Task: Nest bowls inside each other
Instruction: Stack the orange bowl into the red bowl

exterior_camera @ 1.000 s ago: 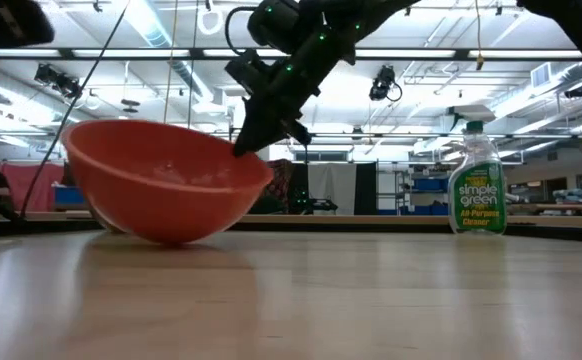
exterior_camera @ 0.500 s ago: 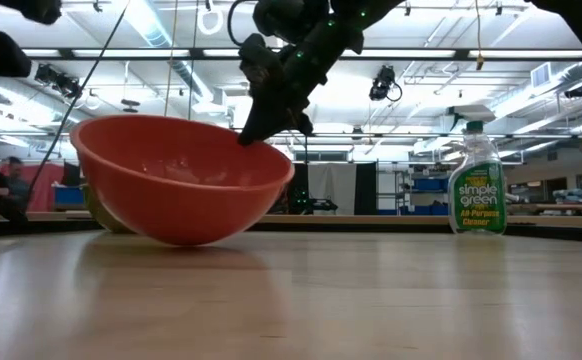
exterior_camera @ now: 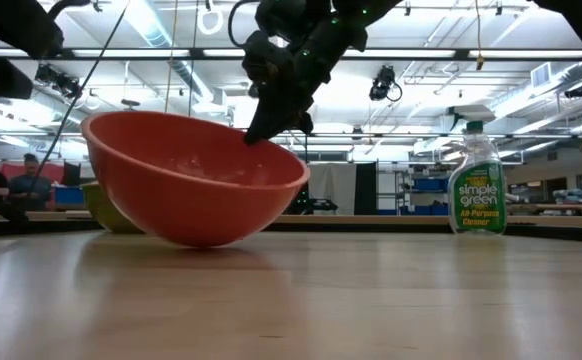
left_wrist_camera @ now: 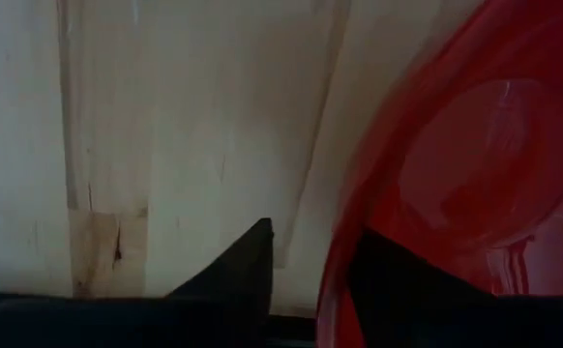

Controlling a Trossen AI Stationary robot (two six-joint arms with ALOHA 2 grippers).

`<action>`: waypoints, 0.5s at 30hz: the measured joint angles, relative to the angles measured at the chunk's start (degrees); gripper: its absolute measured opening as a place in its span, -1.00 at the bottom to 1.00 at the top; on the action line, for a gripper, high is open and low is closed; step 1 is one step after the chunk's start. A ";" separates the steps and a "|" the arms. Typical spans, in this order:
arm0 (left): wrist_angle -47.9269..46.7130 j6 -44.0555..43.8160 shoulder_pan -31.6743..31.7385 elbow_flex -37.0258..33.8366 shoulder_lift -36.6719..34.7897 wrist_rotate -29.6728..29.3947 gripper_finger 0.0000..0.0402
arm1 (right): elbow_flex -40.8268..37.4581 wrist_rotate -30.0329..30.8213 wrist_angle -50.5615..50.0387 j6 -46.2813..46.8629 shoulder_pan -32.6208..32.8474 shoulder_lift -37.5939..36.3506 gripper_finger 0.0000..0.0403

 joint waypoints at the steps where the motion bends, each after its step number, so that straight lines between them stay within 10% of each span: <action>1: 0.03 -1.03 0.01 0.00 0.13 0.17 -0.47 | 0.00 -0.05 -0.56 0.02 0.00 0.00 -0.86; 9: -6.02 -12.12 0.06 0.12 -0.63 -0.10 -0.90 | 0.00 0.48 -3.48 0.21 -0.76 -1.05 -0.86; 15: -7.41 -14.86 1.98 0.08 -0.77 -3.32 -0.82 | 0.00 -1.23 -3.48 -1.37 -1.29 -1.09 -0.86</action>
